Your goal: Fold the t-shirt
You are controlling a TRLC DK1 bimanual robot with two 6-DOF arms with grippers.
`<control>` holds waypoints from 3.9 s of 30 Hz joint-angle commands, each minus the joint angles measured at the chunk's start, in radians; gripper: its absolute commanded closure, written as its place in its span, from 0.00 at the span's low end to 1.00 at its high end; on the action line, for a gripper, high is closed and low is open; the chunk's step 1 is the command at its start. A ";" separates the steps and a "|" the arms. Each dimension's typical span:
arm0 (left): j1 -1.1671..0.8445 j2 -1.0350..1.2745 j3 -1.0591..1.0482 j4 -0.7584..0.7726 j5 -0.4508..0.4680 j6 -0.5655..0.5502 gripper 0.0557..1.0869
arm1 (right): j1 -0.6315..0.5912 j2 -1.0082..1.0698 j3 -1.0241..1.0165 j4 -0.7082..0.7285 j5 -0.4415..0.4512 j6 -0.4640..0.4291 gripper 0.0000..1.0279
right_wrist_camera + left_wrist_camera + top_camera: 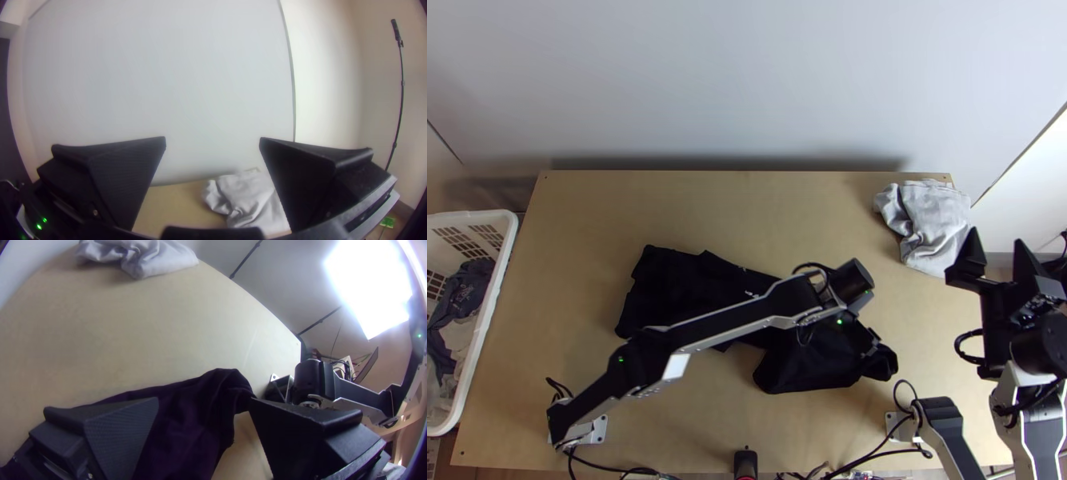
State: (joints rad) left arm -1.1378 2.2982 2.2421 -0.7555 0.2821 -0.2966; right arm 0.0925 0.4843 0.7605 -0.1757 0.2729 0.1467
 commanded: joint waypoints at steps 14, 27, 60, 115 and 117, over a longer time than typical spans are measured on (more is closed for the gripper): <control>0.504 -0.549 -0.358 -0.091 -0.087 0.063 0.05 | 0.216 0.364 0.145 -0.074 -0.112 0.063 0.05; 1.096 -0.982 -0.766 -0.053 0.032 0.080 0.05 | 0.541 0.797 0.283 -0.079 -0.218 0.274 0.05; 1.586 -1.542 -1.454 -0.021 0.146 0.175 0.05 | 0.978 1.508 0.970 -0.265 -0.354 0.252 0.05; 1.339 -1.501 -1.441 0.085 0.154 0.065 0.05 | 0.860 1.602 1.570 -0.300 -0.167 0.090 0.95; 1.257 -1.484 -1.458 0.124 0.147 0.043 0.05 | 0.860 1.596 1.559 -0.312 -0.166 0.102 0.95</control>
State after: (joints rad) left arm 0.3000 0.7635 0.7895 -0.6926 0.4347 -0.1856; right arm 0.9688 2.0956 2.2822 -0.4667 0.1028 0.2314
